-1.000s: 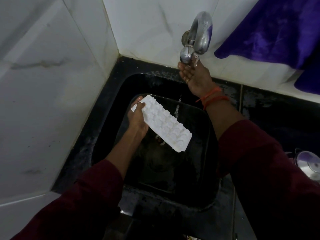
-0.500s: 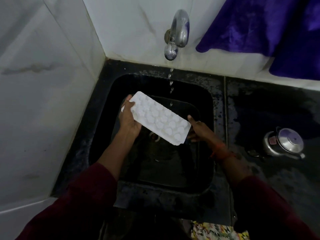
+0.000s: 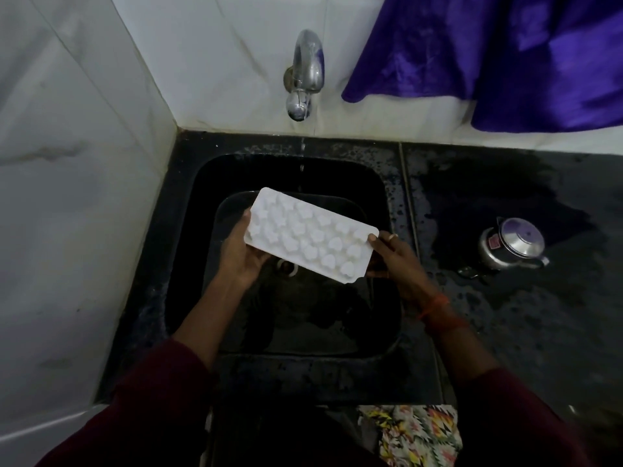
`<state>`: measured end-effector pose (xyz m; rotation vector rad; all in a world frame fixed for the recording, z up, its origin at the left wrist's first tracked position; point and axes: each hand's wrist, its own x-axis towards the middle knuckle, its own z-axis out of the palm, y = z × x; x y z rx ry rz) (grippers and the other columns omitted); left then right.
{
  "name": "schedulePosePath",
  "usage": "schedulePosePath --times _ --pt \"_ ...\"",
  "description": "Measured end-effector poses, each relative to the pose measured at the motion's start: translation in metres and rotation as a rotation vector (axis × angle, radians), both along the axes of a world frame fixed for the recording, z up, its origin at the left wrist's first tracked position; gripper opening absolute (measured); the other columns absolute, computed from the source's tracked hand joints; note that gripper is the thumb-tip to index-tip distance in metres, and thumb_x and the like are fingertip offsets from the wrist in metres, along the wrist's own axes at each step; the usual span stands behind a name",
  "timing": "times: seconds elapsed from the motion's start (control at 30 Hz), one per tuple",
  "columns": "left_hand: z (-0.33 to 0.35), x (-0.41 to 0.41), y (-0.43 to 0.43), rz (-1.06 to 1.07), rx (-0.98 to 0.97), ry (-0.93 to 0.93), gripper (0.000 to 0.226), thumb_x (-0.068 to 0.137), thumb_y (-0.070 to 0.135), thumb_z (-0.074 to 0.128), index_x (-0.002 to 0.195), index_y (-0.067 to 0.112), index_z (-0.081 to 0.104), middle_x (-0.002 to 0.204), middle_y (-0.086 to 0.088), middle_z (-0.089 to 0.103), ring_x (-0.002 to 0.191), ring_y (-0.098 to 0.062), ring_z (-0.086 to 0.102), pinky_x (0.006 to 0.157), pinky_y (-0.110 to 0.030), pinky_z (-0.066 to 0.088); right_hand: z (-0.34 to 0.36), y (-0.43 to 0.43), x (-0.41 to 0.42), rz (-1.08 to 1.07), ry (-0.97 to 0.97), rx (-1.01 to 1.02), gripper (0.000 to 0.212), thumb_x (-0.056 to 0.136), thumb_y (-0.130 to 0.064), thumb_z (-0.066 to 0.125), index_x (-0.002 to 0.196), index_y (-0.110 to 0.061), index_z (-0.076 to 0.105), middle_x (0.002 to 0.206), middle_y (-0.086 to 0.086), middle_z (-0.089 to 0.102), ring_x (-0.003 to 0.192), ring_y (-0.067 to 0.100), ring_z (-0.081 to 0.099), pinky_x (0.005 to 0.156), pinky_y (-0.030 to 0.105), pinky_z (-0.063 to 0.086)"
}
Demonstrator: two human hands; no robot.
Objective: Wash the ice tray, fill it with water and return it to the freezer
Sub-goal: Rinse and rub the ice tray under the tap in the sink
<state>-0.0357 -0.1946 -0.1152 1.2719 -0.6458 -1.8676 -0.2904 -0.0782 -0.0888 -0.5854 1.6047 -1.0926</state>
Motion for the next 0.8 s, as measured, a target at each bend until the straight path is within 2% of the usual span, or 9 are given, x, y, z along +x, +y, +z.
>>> schedulePosePath --times 0.13,0.23,0.3,0.37,0.47,0.53,0.6,0.7,0.8 --pt "-0.001 0.009 0.005 -0.072 0.101 -0.141 0.056 0.089 0.065 0.057 0.120 0.020 0.070 0.117 -0.004 0.074 0.109 -0.026 0.069 0.089 -0.045 0.055 0.001 0.015 -0.015 0.135 0.295 -0.078 0.018 0.102 -0.026 0.055 0.119 -0.022 0.061 0.106 0.009 0.071 0.085 0.018 0.072 0.059 0.030 0.061" --pt "0.000 0.010 0.007 -0.161 0.162 -0.239 0.061 0.090 0.075 0.042 0.111 0.025 0.069 0.111 -0.003 0.071 0.105 -0.024 0.064 0.090 -0.044 0.049 -0.012 0.031 -0.017 0.225 0.541 -0.099 0.017 0.096 -0.045 0.059 0.111 -0.040 0.064 0.101 -0.004 0.074 0.090 0.017 0.073 0.074 0.046 0.063" --pt "0.001 0.005 0.008 -0.180 0.205 -0.207 0.064 0.091 0.074 0.037 0.111 0.022 0.067 0.111 -0.004 0.069 0.106 -0.025 0.062 0.095 -0.043 0.045 -0.021 0.043 -0.015 0.244 0.615 -0.146 0.017 0.094 -0.042 0.060 0.109 -0.044 0.067 0.104 -0.011 0.074 0.096 0.012 0.072 0.084 0.049 0.059" --pt "0.001 0.000 0.010 -0.120 0.221 -0.159 0.061 0.095 0.065 0.044 0.121 0.014 0.063 0.117 -0.008 0.067 0.110 -0.027 0.062 0.097 -0.042 0.049 -0.023 0.053 -0.011 0.213 0.649 -0.216 0.024 0.096 -0.022 0.064 0.107 -0.043 0.070 0.111 -0.012 0.073 0.104 0.008 0.070 0.093 0.048 0.056" --pt "-0.001 -0.008 0.019 -0.017 0.170 -0.125 0.024 0.100 0.029 0.057 0.111 0.010 0.066 0.119 -0.011 0.067 0.097 -0.021 0.066 0.079 -0.034 0.056 -0.022 0.073 -0.007 0.119 0.738 -0.311 0.033 0.092 -0.005 0.066 0.109 -0.033 0.074 0.131 -0.006 0.065 0.121 0.009 0.062 0.105 0.041 0.050" --pt "-0.001 -0.014 0.029 -0.007 0.126 -0.114 0.015 0.099 0.013 0.058 0.106 0.008 0.069 0.114 -0.012 0.070 0.092 -0.020 0.068 0.069 -0.029 0.058 -0.022 0.087 -0.011 0.069 0.747 -0.326 0.035 0.091 0.001 0.067 0.107 -0.029 0.076 0.141 -0.003 0.058 0.129 0.004 0.055 0.108 0.029 0.045" --pt "-0.002 -0.020 0.038 0.011 0.098 -0.066 0.024 0.098 0.004 0.053 0.119 0.006 0.066 0.109 -0.010 0.071 0.090 -0.020 0.070 0.063 -0.026 0.059 -0.022 0.098 -0.014 0.035 0.735 -0.318 0.034 0.092 0.002 0.066 0.107 -0.027 0.076 0.145 -0.007 0.053 0.131 -0.006 0.048 0.107 0.019 0.042" --pt "0.001 -0.036 0.054 0.032 0.089 -0.008 0.036 0.098 -0.002 0.049 0.131 0.008 0.058 0.112 -0.008 0.071 0.092 -0.018 0.071 0.066 -0.026 0.060 -0.032 0.114 -0.023 0.014 0.662 -0.332 0.033 0.093 0.003 0.063 0.113 -0.021 0.074 0.144 -0.007 0.055 0.133 0.004 0.051 0.110 0.028 0.044" --pt "0.003 -0.055 0.070 0.046 0.088 0.018 0.039 0.098 -0.003 0.050 0.135 0.007 0.055 0.119 -0.011 0.069 0.100 -0.022 0.069 0.072 -0.026 0.061 -0.036 0.127 -0.037 -0.062 0.423 -0.313 0.039 0.092 0.014 0.056 0.117 -0.012 0.070 0.146 0.000 0.054 0.137 0.011 0.050 0.114 0.038 0.043"
